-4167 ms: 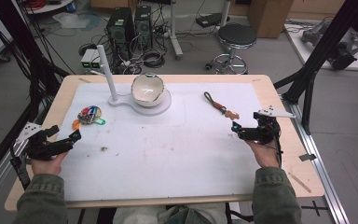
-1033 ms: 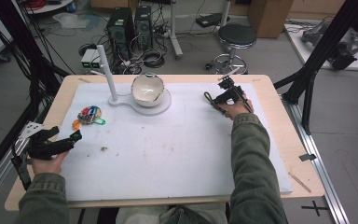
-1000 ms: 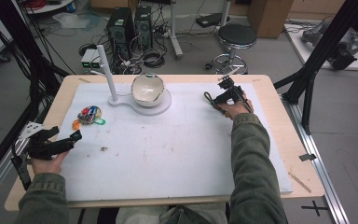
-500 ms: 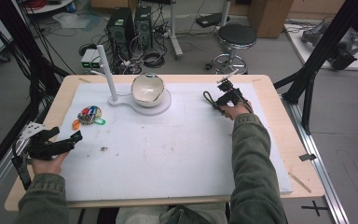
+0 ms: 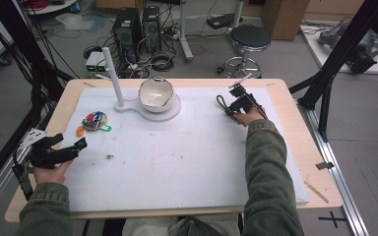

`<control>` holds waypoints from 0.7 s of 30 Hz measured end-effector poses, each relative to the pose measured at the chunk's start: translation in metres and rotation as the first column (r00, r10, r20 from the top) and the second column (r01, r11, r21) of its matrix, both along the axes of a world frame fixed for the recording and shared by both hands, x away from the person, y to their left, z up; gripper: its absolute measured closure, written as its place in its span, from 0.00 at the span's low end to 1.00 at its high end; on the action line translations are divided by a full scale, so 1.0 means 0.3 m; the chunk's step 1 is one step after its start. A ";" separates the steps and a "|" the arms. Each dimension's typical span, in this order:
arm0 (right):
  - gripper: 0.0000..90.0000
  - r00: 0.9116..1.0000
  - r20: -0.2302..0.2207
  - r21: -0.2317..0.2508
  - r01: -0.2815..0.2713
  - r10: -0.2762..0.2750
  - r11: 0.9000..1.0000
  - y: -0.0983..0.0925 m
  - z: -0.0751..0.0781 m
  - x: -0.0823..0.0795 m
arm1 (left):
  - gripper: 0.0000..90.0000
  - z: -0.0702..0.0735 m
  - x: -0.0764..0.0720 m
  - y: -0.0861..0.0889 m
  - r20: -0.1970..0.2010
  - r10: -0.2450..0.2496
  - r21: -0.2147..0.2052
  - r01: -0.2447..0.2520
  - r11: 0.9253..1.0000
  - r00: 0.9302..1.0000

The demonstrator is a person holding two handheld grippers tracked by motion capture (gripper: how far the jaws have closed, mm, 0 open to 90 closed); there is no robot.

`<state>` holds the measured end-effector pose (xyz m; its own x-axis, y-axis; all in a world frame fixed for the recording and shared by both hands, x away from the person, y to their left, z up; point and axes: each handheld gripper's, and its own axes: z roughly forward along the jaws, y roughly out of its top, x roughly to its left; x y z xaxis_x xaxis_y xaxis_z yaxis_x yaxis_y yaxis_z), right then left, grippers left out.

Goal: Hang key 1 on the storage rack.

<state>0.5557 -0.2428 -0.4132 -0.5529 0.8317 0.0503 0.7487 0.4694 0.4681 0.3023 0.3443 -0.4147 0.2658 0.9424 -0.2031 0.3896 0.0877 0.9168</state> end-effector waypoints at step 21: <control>0.84 0.999 0.042 0.075 0.014 -0.017 0.997 0.028 0.125 -0.089 | 0.05 -0.005 0.010 0.005 0.005 -0.014 -0.013 0.014 1.000 1.000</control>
